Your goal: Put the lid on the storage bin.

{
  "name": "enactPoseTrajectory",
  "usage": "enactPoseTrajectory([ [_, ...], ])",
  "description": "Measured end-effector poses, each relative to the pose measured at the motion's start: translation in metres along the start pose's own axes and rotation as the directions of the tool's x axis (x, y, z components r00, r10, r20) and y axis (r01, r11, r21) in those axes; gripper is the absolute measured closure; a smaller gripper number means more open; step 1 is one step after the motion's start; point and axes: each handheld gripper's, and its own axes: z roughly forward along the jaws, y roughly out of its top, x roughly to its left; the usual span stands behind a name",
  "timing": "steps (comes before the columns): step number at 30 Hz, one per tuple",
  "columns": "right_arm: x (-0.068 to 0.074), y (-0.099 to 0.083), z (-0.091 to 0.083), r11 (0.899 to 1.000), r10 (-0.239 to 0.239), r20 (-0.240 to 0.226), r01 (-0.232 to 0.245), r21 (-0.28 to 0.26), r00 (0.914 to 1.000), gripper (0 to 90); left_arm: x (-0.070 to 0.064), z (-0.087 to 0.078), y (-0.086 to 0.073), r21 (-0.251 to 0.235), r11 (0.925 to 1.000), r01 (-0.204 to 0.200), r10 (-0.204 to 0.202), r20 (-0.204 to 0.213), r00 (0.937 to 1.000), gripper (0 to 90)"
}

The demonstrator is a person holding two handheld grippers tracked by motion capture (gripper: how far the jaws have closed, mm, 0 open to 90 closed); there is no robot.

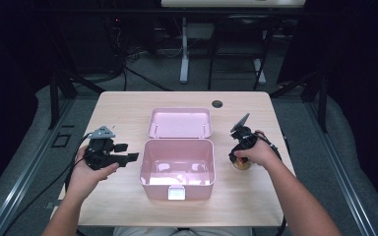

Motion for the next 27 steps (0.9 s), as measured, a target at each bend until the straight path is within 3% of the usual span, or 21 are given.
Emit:
enactPoseTrajectory([
  [19, -0.005, -0.004, 0.017, 0.999, 0.035, -0.018, -0.034, 0.033, 0.9992, 14.7, 0.001, 0.001, 0.000, -0.002, 1.0000, 0.005, -0.005, 0.001, 1.0000, 39.9],
  [27, -0.005, -0.002, 0.022, 0.999, 0.018, -0.016, -0.018, 0.045, 0.9997, 15.2, 0.001, 0.002, -0.001, 0.005, 1.0000, 0.001, -0.001, -0.001, 1.0000, 39.9],
])
